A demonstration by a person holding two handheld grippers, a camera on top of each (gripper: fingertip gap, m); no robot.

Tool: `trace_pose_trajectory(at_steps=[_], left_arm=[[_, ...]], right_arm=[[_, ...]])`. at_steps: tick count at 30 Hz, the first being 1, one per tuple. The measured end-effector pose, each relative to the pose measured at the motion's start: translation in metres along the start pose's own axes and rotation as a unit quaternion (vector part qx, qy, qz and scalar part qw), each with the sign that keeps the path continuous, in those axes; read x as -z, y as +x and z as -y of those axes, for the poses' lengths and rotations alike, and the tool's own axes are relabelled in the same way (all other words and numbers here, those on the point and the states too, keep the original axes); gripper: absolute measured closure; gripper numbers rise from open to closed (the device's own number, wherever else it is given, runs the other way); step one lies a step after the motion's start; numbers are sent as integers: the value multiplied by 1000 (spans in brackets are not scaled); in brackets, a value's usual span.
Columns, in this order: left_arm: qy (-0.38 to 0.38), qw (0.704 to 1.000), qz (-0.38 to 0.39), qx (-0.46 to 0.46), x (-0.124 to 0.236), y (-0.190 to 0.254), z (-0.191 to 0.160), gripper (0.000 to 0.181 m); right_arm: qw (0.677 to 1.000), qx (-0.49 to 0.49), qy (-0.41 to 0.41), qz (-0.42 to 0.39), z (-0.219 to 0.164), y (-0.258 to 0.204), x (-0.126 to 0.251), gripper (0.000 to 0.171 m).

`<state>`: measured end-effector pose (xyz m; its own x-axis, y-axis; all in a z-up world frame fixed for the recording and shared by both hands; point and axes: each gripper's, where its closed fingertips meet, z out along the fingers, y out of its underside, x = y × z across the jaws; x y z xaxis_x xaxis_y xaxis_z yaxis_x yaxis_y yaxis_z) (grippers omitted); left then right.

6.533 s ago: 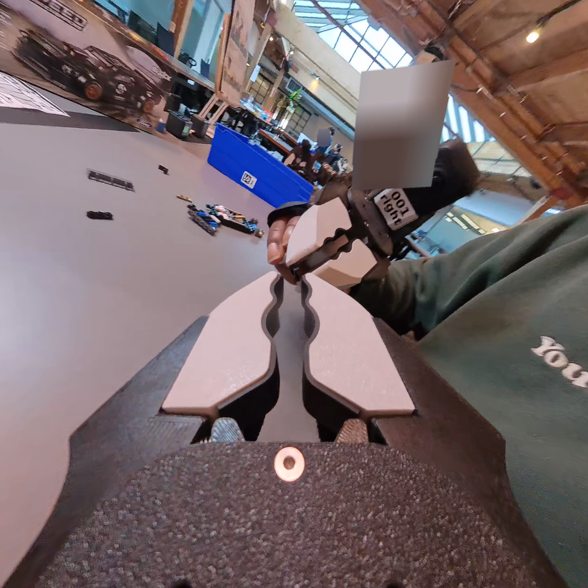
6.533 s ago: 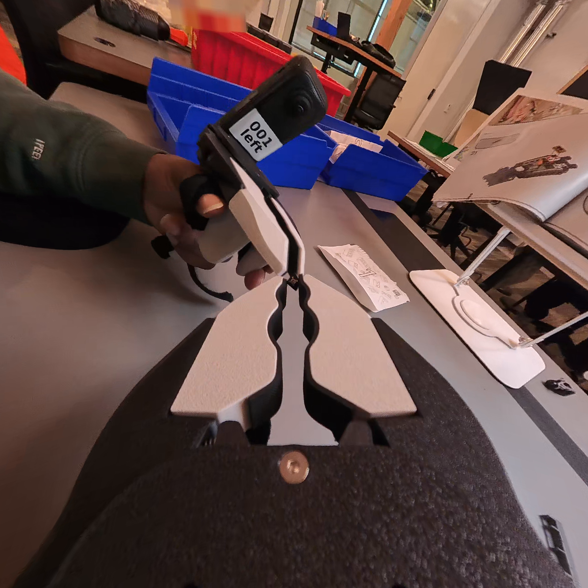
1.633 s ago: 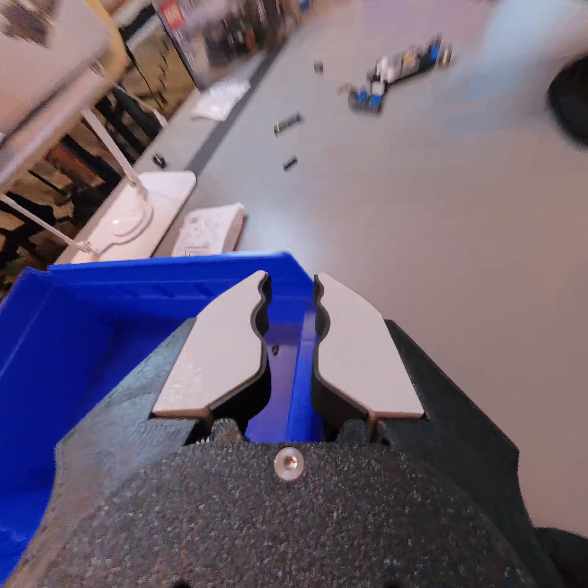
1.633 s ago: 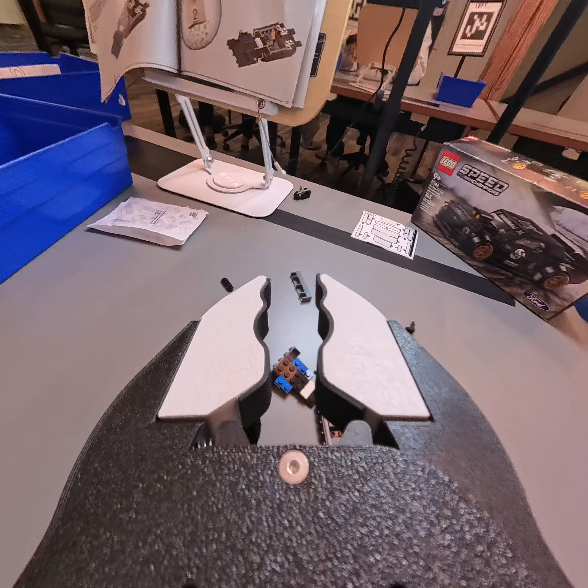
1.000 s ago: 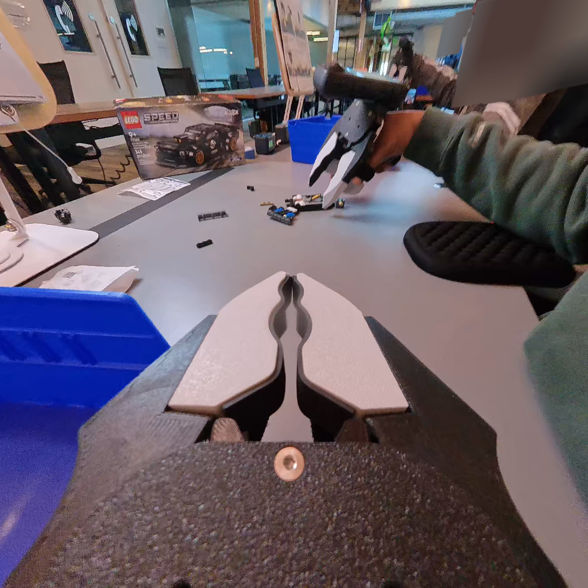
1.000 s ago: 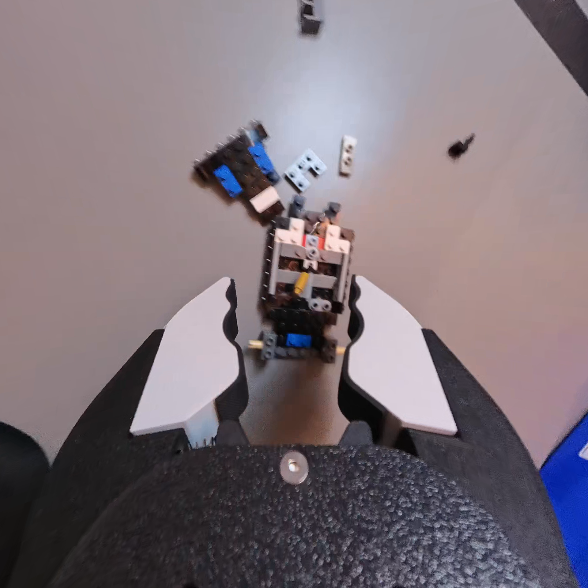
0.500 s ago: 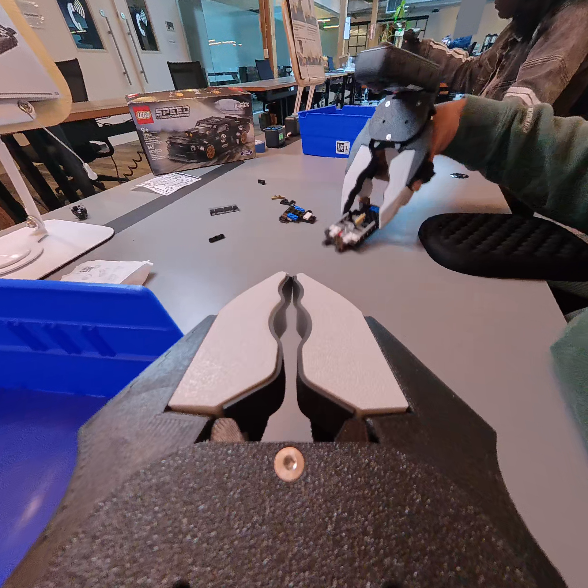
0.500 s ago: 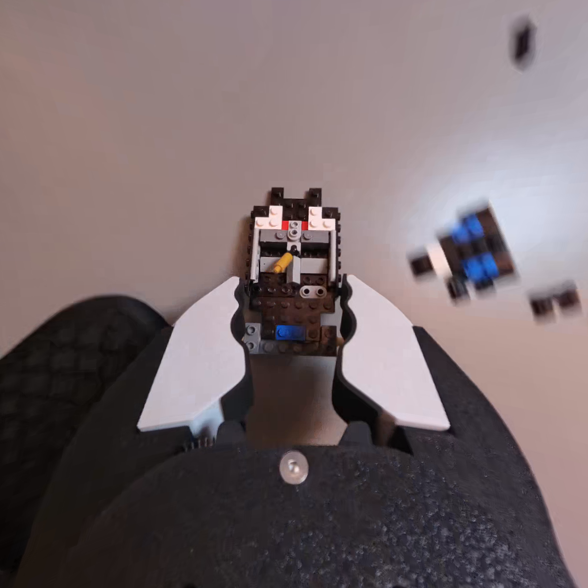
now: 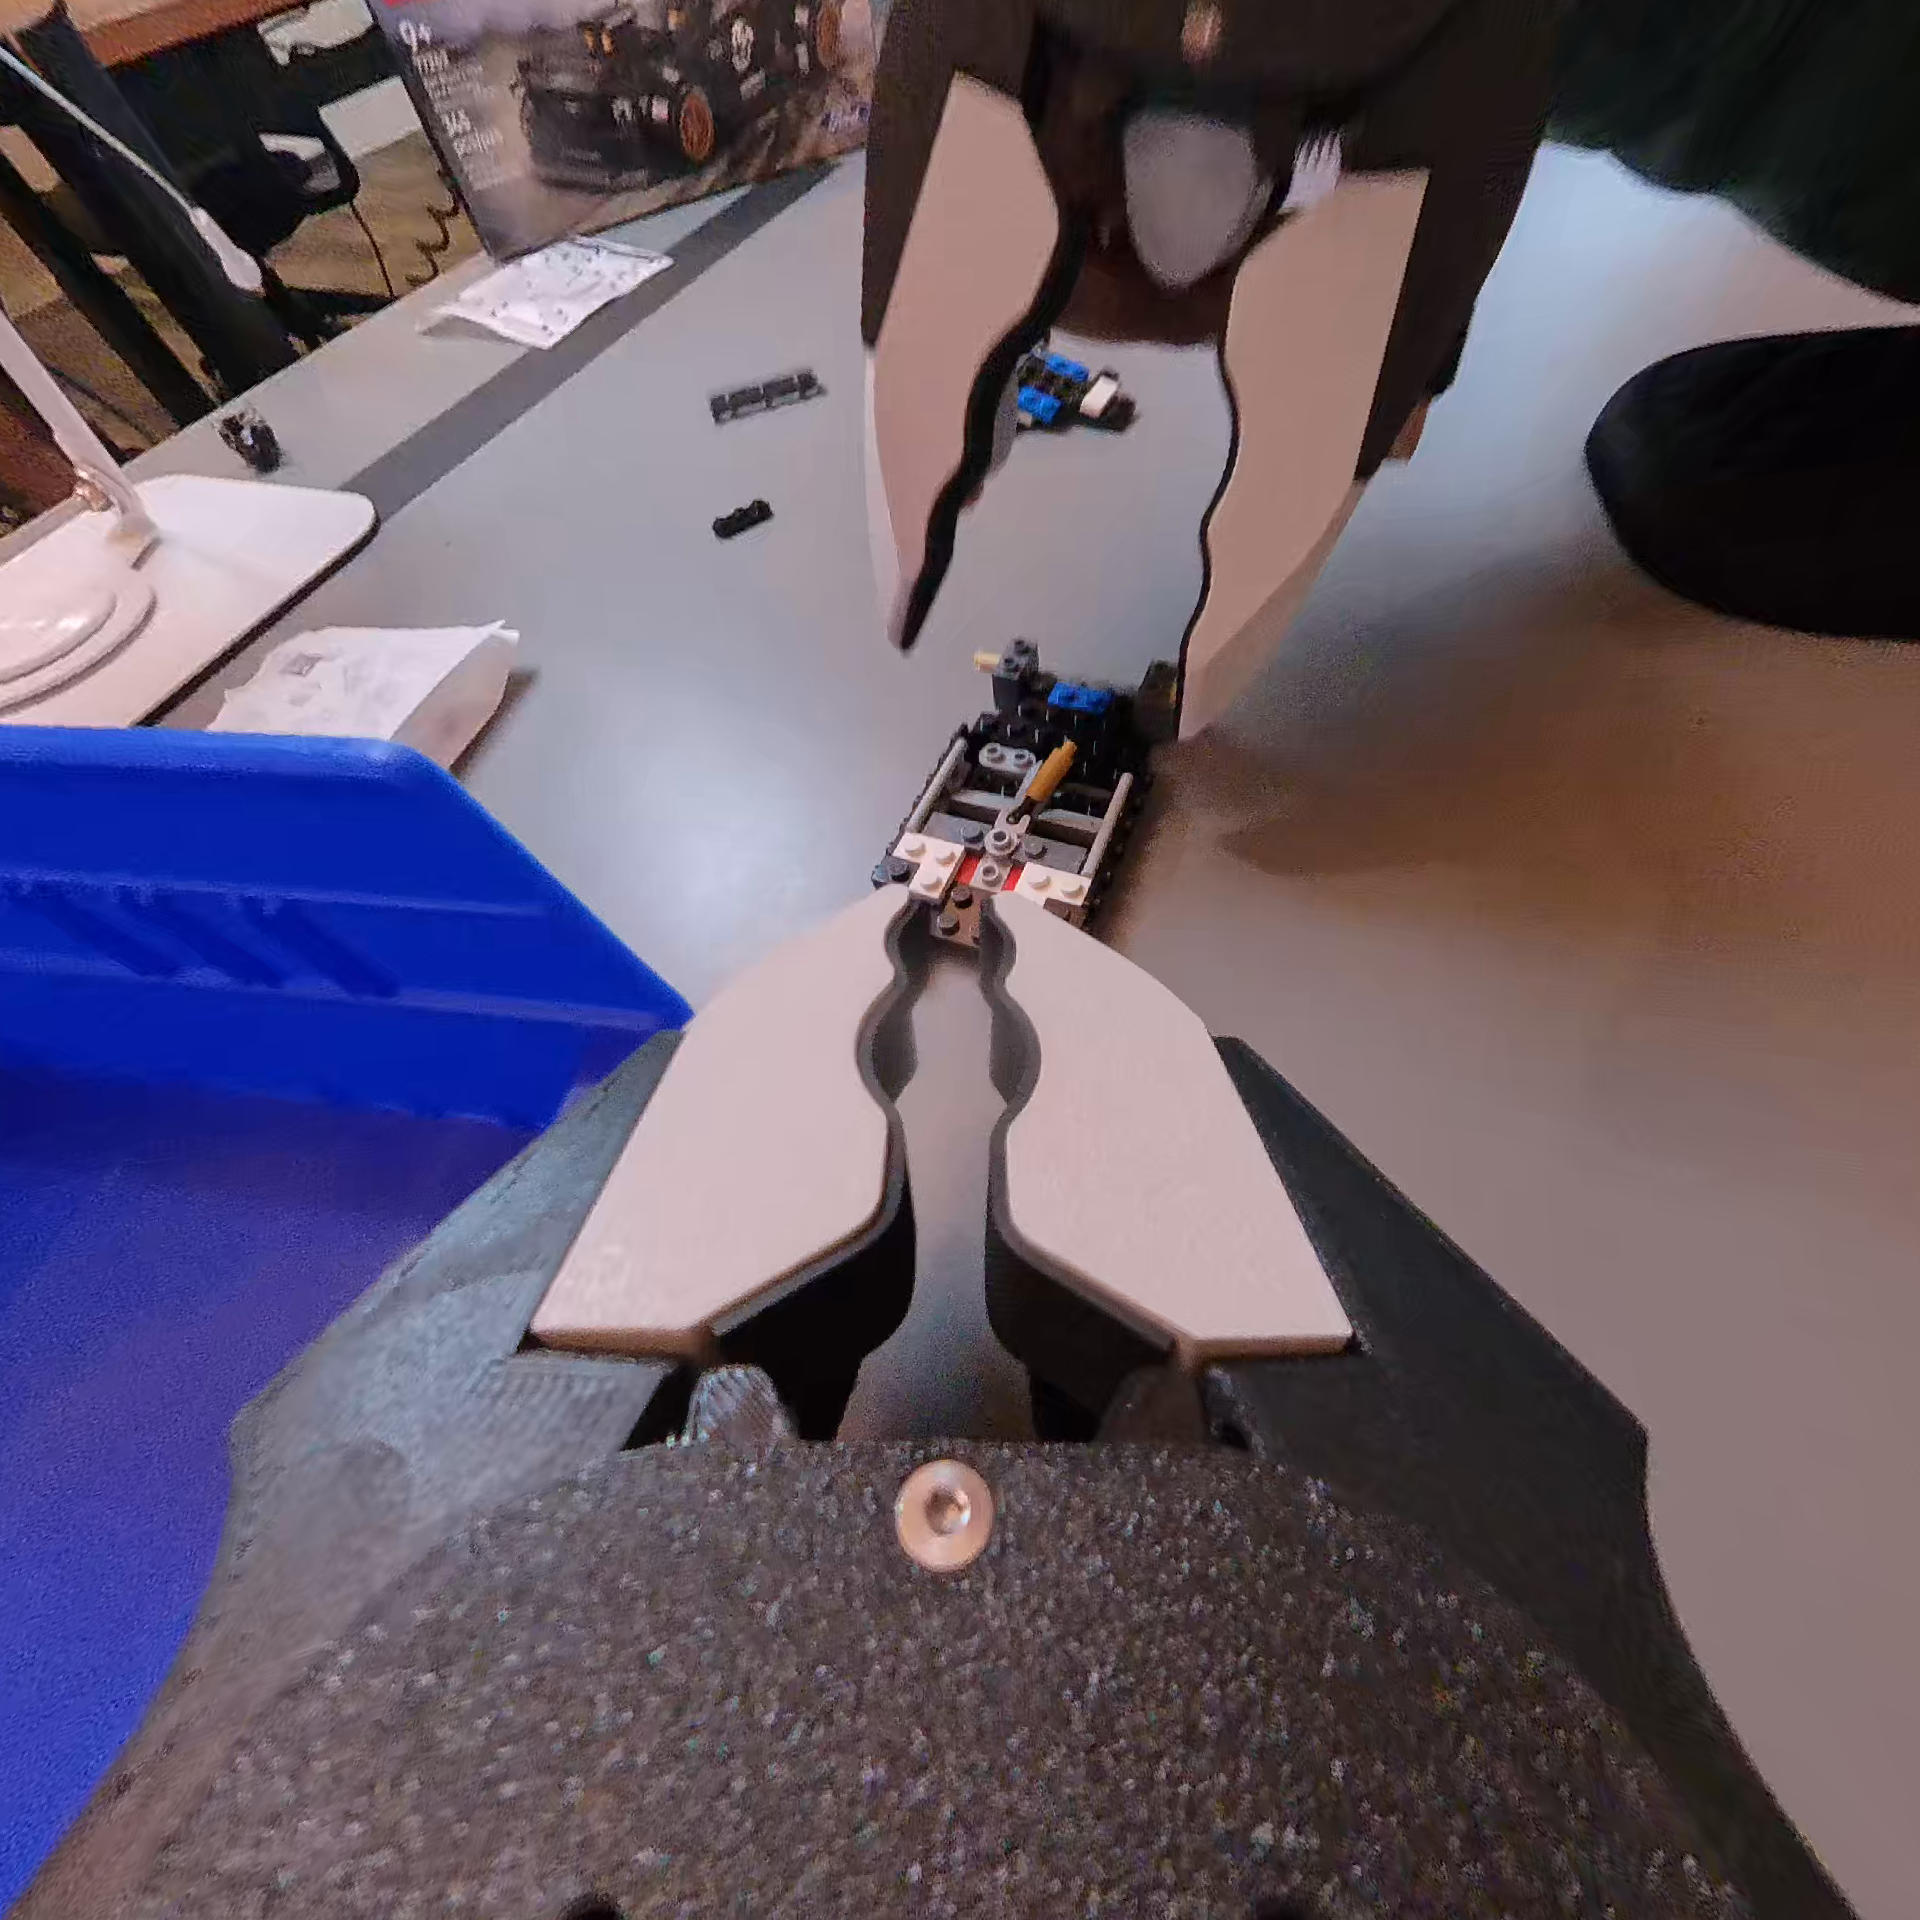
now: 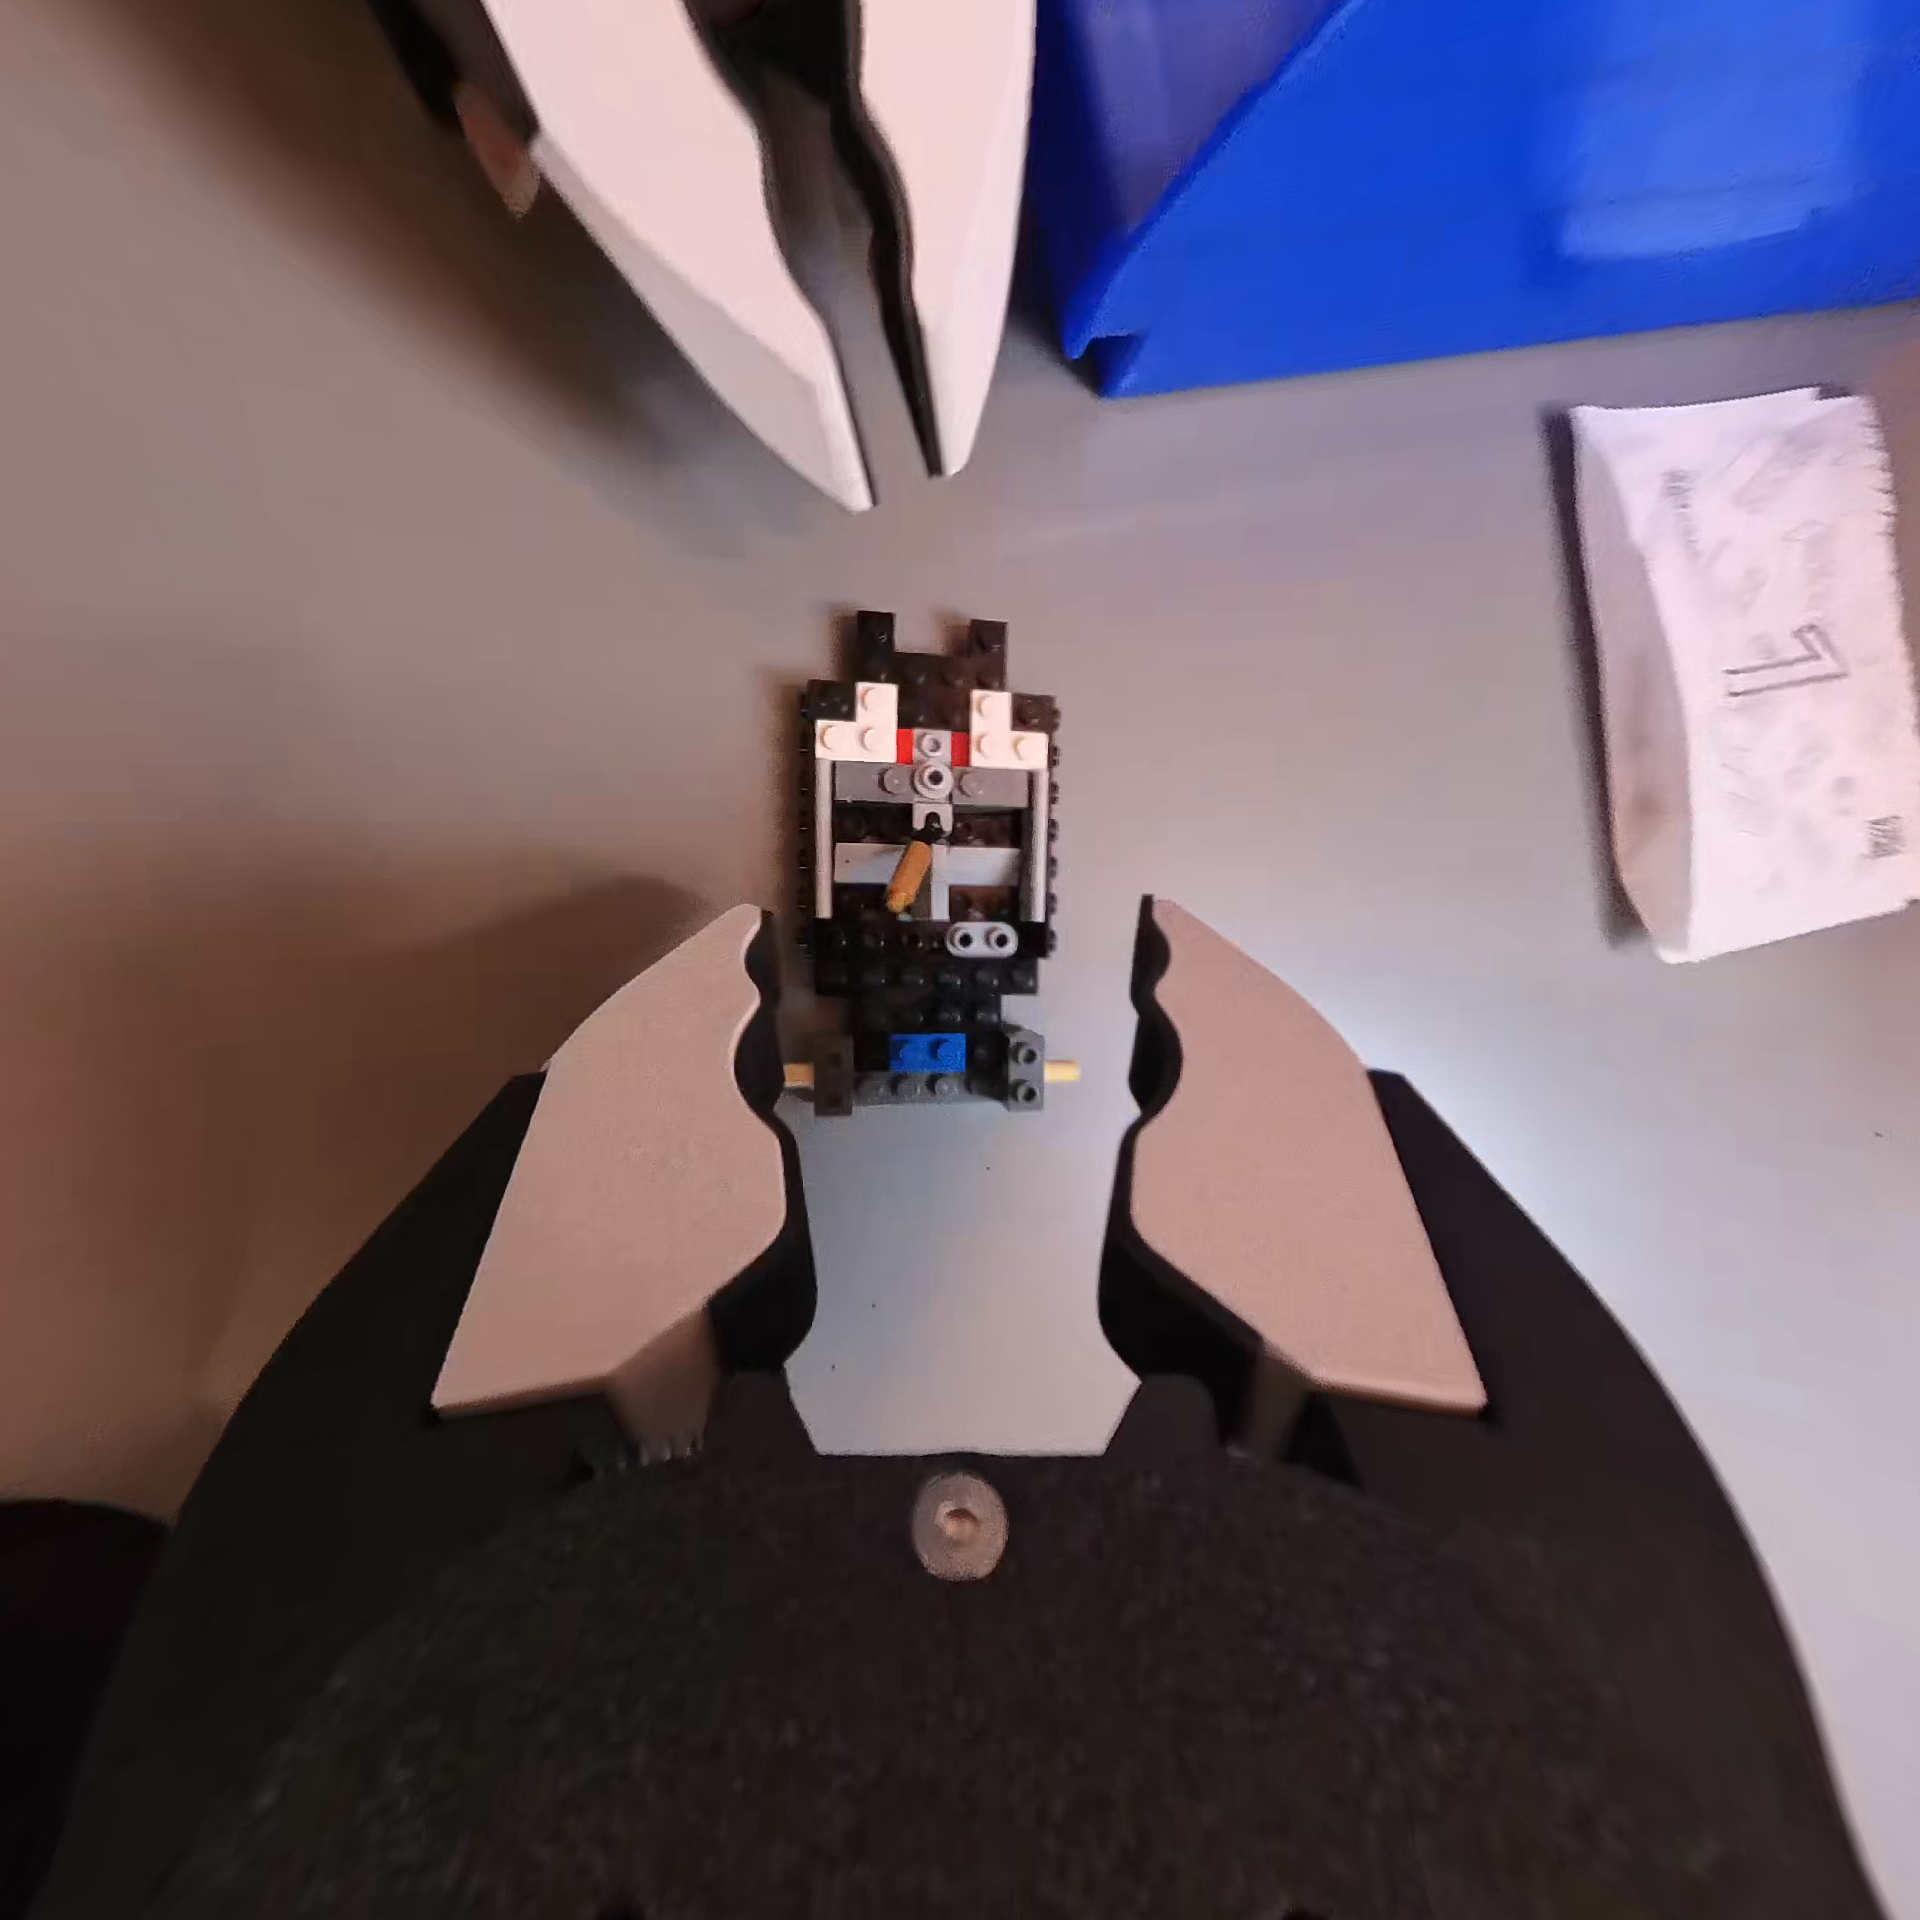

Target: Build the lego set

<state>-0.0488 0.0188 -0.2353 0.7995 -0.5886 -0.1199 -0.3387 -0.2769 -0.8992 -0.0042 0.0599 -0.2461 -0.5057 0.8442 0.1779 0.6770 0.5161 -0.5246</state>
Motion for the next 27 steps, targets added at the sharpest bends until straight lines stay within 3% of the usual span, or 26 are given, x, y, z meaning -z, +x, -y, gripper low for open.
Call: trace_pose_trajectory(at_steps=[9,13,18,20,23,27], left_arm=[[-76,995,68,9,-1,-24,-24,167],[-56,997,58,11,1,-23,-19,165],[-28,999,35,-6,-2,-11,-9,165],[-24,999,33,-12,-2,-9,-7,167],[-9,999,30,-18,1,-7,-2,174],[-7,999,31,-26,1,-7,-2,177]], right_arm=[[992,-106,36,-57,-36,-1,28,102],[979,-157,76,-107,-55,11,50,112],[928,-283,106,-218,-119,58,95,139],[895,-322,95,-293,-154,76,118,171],[847,-388,72,-357,-202,87,148,171],[828,-437,70,-344,-234,93,150,161]])
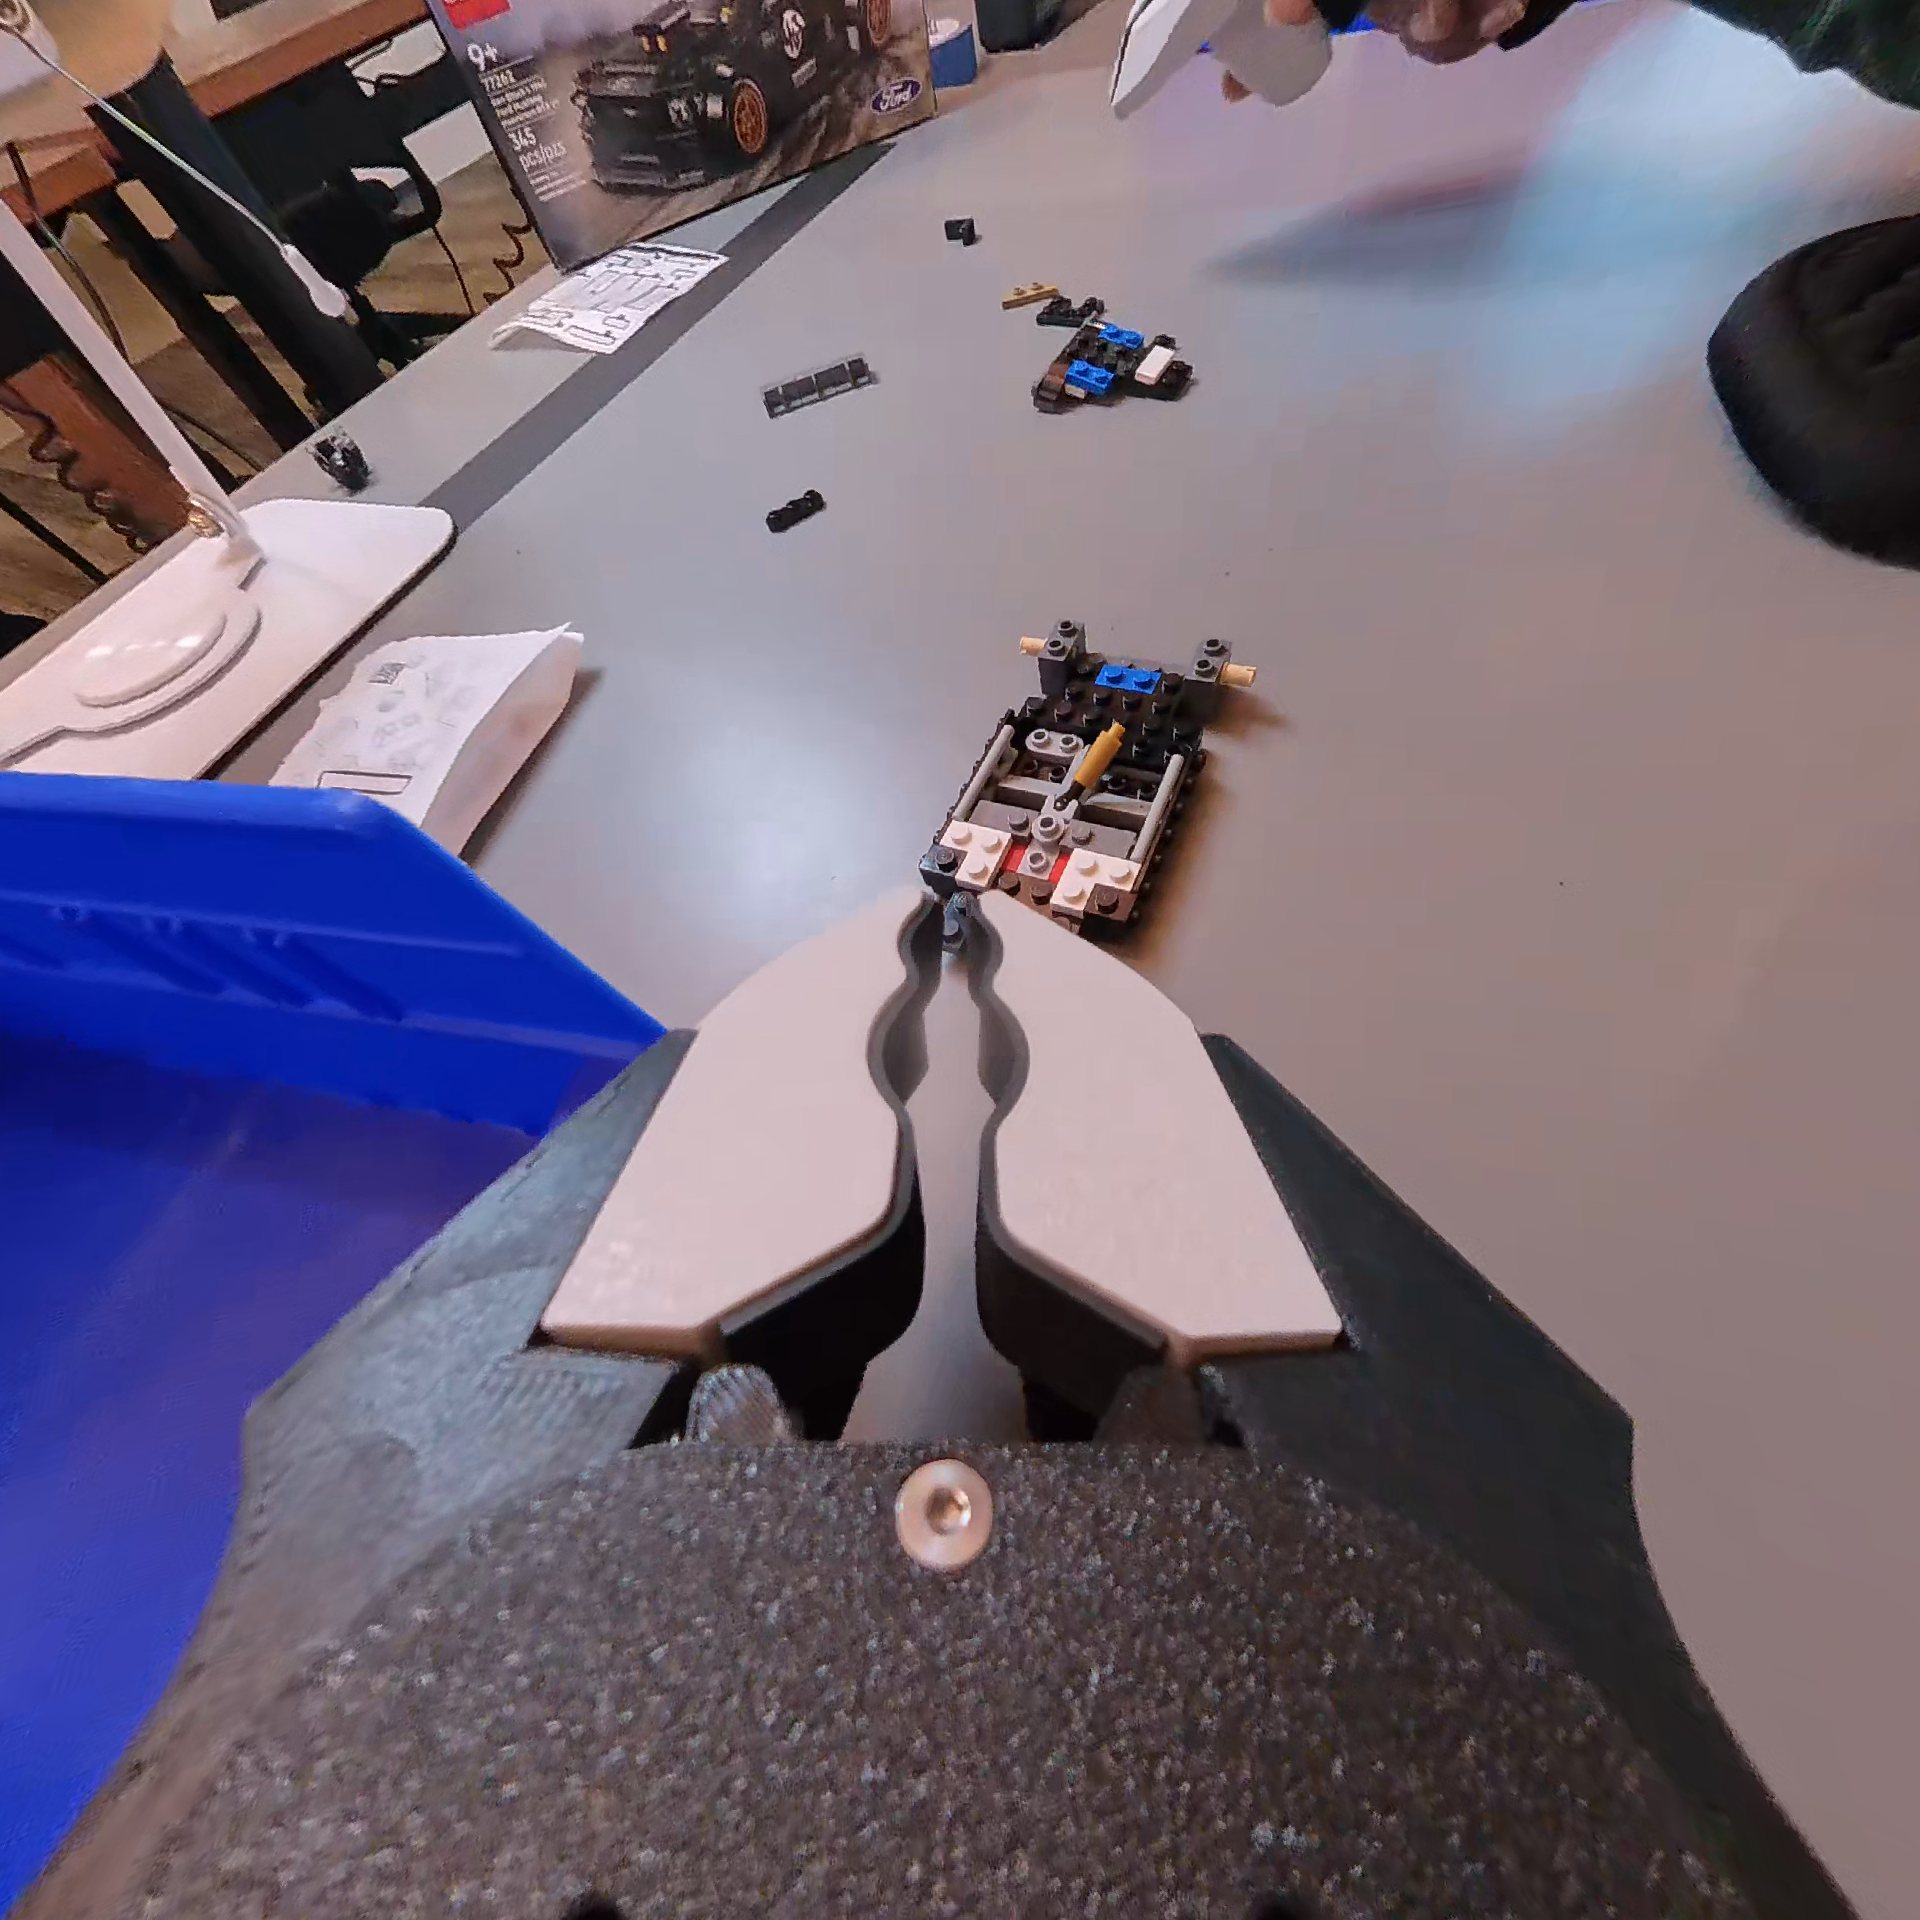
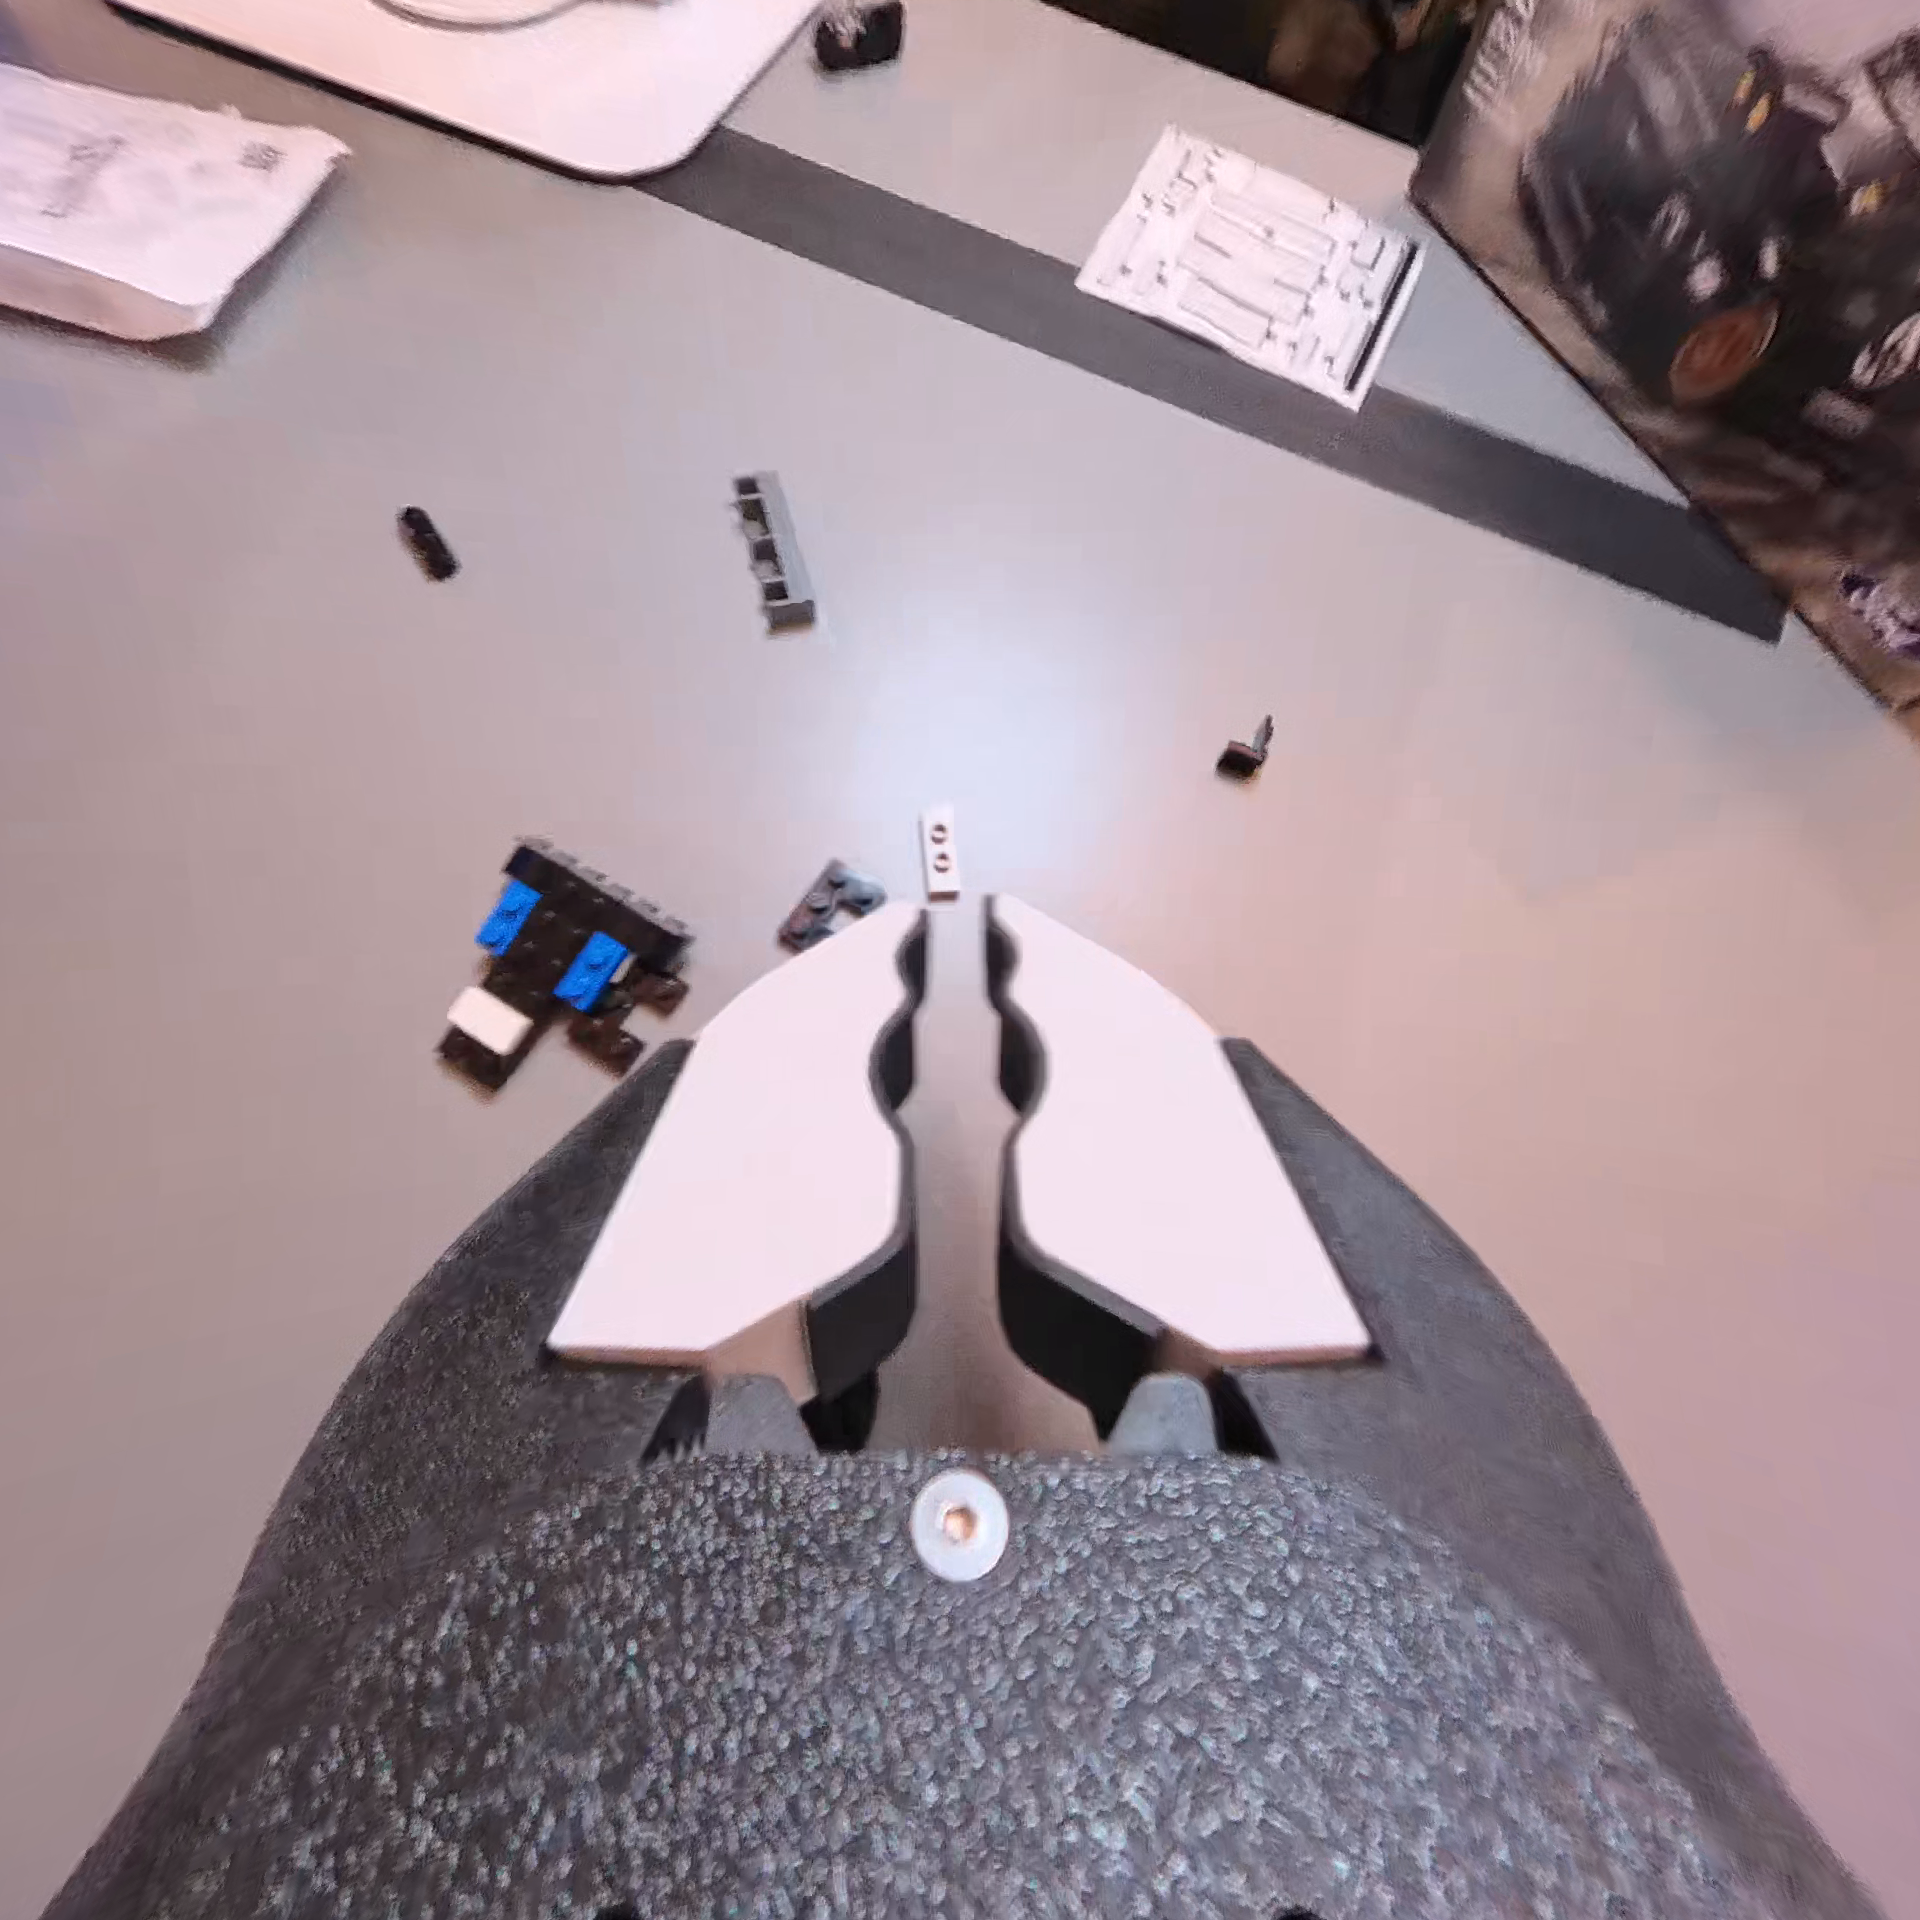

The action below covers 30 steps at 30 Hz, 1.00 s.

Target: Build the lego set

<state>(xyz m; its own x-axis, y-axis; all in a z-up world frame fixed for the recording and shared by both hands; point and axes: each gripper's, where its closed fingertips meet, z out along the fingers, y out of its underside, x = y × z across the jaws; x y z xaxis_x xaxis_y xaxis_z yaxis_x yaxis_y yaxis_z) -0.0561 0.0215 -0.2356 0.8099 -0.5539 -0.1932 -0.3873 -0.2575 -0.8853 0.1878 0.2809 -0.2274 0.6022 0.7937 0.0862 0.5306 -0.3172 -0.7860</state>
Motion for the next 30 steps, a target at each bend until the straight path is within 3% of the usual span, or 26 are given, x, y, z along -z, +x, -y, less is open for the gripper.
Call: trace_pose_trajectory(at_steps=[3,10,12,15,18,21,25,30], left_arm=[[-4,1000,-3,-6,-2,2,-1,178],[-5,1000,-3,-18,-1,3,-2,178],[-6,1000,-3,-20,-1,3,-3,179],[-5,1000,-5,-23,-1,4,-2,179],[2,1000,-3,-24,0,5,1,179],[12,1000,1,-15,1,2,4,178],[18,1000,-4,-3,1,2,6,178],[14,1000,-3,-15,1,4,5,179]], right_arm=[[998,-25,-34,36,-10,-1,-22,144],[992,11,-113,52,-20,0,-56,152],[991,20,-113,61,-18,-4,-59,163],[990,77,-110,50,-13,-5,-61,164],[982,168,33,76,41,-51,-44,164],[953,225,166,113,105,-120,-6,164],[927,219,236,192,167,-199,24,164],[899,139,278,307,238,-259,37,164]])
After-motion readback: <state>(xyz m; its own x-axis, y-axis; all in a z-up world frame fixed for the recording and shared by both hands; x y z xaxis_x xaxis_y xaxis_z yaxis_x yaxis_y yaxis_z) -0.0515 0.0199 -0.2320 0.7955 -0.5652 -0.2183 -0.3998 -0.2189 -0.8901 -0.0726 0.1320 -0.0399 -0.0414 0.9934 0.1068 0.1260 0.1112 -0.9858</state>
